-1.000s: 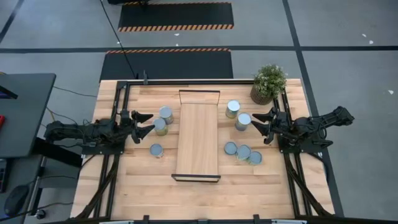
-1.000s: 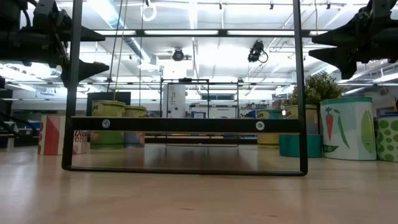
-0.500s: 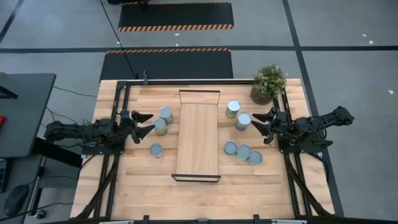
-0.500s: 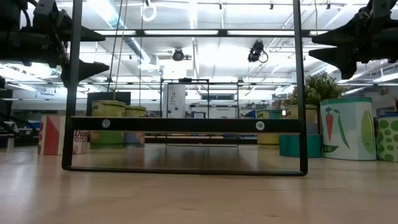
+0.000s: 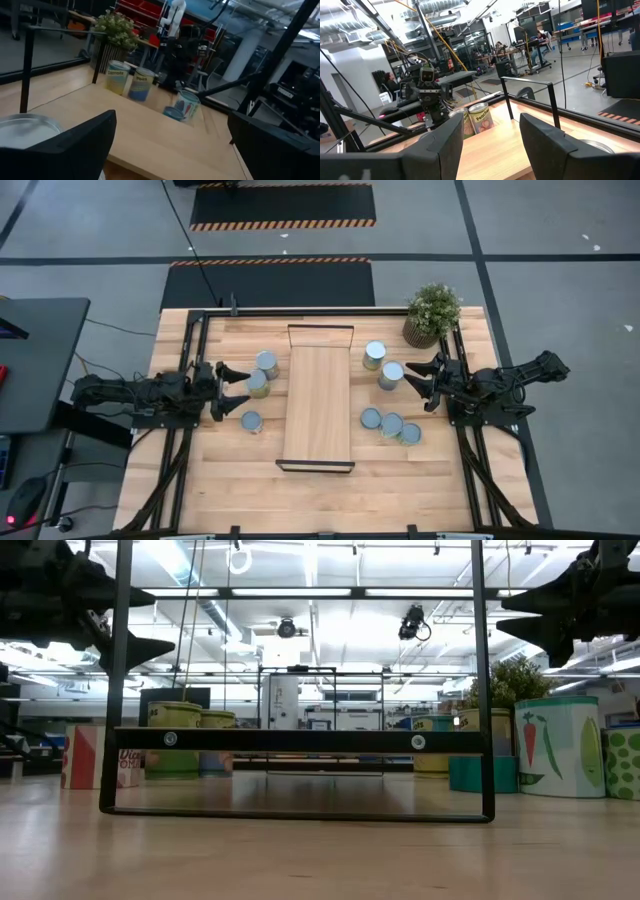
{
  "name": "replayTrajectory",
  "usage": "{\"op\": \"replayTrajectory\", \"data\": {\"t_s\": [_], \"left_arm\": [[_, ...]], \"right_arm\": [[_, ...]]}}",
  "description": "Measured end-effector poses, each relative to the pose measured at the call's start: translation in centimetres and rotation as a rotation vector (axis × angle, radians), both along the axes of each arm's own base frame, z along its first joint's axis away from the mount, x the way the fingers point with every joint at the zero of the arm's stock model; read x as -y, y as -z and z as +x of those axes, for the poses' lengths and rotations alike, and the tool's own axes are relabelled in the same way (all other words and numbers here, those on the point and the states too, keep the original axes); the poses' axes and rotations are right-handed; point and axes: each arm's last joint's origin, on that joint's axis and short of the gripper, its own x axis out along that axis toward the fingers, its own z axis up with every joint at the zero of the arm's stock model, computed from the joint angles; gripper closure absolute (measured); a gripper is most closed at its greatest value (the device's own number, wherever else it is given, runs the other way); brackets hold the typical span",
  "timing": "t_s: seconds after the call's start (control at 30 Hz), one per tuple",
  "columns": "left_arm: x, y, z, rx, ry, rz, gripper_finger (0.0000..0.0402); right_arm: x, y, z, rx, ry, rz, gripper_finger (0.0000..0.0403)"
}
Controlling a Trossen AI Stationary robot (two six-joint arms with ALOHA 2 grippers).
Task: Pick and place cans onto a shelf
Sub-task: Put the canned oranges on the shelf
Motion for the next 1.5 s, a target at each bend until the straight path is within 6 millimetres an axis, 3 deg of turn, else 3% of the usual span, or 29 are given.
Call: {"op": "replayTrajectory", "data": {"t_s": [0.4,0.7,1.07,1.3,1.5], "left_arm": [[0.2,-0.6,-0.1,0.010,0.062,0.034,0.0012],[-0.9,-2.3,0.6,-0.065,-0.078,0.102,0.0012],[-2.7,-2.6,3.3,-0.293,-0.135,0.129,0.0012],[-3.4,-3.5,4.2,-0.321,-0.192,0.090,0.0012],[-3.5,-3.9,5.2,-0.361,-0.193,0.042,0.0012]], "right_arm": [[0.1,-0.7,-0.2,0.056,0.020,-0.017,0.0202],[0.4,-2.4,-0.8,0.148,0.104,-0.191,0.0202],[1.5,-3.2,-1.2,0.242,0.243,-0.083,0.0202],[2.5,-3.4,-1.7,0.211,0.478,-0.084,0.0202],[3.0,-3.1,-1.7,0.252,0.508,-0.017,0.0202]]}}
